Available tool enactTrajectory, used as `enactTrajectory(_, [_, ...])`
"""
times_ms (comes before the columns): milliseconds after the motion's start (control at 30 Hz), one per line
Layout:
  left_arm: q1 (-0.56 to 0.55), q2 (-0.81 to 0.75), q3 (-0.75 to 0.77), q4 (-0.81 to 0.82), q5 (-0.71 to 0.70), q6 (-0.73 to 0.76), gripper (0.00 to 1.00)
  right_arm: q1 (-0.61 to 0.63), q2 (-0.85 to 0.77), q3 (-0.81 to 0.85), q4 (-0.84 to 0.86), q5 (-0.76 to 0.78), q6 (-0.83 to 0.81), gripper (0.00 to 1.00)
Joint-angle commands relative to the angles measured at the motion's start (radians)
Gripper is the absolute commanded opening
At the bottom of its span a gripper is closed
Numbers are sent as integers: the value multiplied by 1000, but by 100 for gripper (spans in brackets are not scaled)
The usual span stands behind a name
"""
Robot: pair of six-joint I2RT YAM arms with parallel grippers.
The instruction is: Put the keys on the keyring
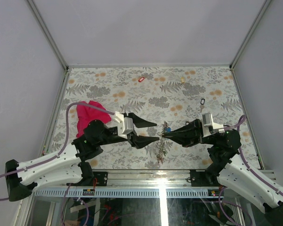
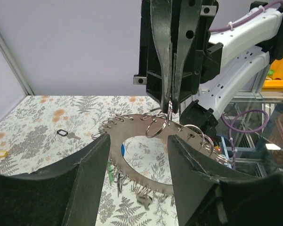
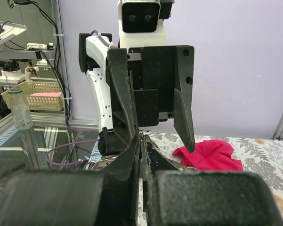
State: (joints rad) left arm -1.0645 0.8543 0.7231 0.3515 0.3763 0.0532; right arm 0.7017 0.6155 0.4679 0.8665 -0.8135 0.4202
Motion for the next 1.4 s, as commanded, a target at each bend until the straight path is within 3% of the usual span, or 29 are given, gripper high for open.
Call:
enactTrajectory(0, [-12,14,27,16,8,33,53,5,-3,43,101,6,14,0])
enactTrajectory(600, [-20,13,50,26,24,34,33,5,-3,35,100,-3,17,0])
enactTrajectory(967, [-19,10,57,9,45,40,2,5,-10,37,82,-3,9,0])
enactTrajectory(1367, [-19,0,60,2,20,-31,0,5,-64,63,-101,-13,-127,1])
